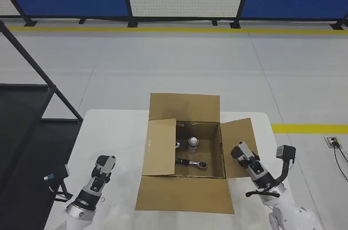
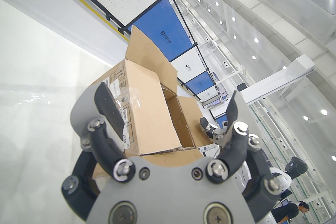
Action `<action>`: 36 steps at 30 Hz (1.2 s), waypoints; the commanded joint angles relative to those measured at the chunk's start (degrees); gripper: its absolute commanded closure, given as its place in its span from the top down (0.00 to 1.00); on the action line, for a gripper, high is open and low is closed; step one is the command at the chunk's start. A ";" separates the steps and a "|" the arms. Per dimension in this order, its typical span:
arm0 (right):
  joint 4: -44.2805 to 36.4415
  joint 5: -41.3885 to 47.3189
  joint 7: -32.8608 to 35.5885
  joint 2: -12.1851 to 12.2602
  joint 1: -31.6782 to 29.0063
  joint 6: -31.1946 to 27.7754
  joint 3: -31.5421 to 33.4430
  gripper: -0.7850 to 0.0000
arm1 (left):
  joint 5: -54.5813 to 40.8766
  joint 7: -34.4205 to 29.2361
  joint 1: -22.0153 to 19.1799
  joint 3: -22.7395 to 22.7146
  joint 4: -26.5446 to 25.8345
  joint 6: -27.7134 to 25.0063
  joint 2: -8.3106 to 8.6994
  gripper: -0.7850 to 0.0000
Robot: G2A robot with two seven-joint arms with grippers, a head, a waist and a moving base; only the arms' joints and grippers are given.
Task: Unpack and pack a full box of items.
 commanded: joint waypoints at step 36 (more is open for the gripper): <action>4.87 -6.09 18.53 -1.86 26.18 28.76 -22.48 1.00 | -5.32 0.46 2.26 -7.22 -0.63 -1.72 0.46 1.00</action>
